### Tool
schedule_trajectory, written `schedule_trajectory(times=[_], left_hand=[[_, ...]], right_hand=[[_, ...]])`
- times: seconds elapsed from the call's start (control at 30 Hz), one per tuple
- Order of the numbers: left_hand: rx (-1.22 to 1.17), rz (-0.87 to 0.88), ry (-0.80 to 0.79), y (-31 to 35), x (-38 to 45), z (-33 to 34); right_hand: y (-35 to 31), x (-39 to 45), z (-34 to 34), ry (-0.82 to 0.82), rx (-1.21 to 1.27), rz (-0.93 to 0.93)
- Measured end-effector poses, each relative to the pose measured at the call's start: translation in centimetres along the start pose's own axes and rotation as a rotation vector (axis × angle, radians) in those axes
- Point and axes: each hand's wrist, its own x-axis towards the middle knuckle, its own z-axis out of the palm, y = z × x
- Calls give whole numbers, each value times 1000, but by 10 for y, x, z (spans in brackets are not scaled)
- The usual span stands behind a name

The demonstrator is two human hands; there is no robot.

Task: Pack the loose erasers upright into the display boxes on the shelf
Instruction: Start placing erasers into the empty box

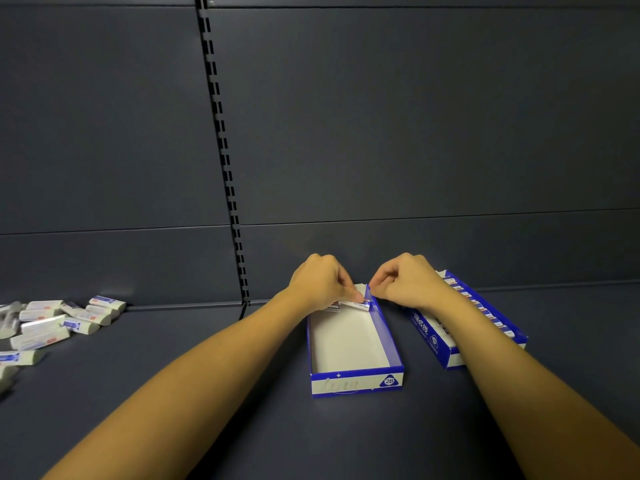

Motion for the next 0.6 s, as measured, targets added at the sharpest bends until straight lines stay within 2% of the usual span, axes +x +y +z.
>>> schedule_trajectory(times=[0.2,0.3,0.47,0.6], left_hand=[[324,132,-212,15,6,-21],[389,162,-248,20,7,-21],[172,105,-113,11,9,-17],[67,27,-92,0,6,-10]], right_hand=[[2,4,3,-11,-30,4],[3,3,3,-21,-32,11],[1,2,1,-16,-19,-2],[2,5,4,-20,-29,15]])
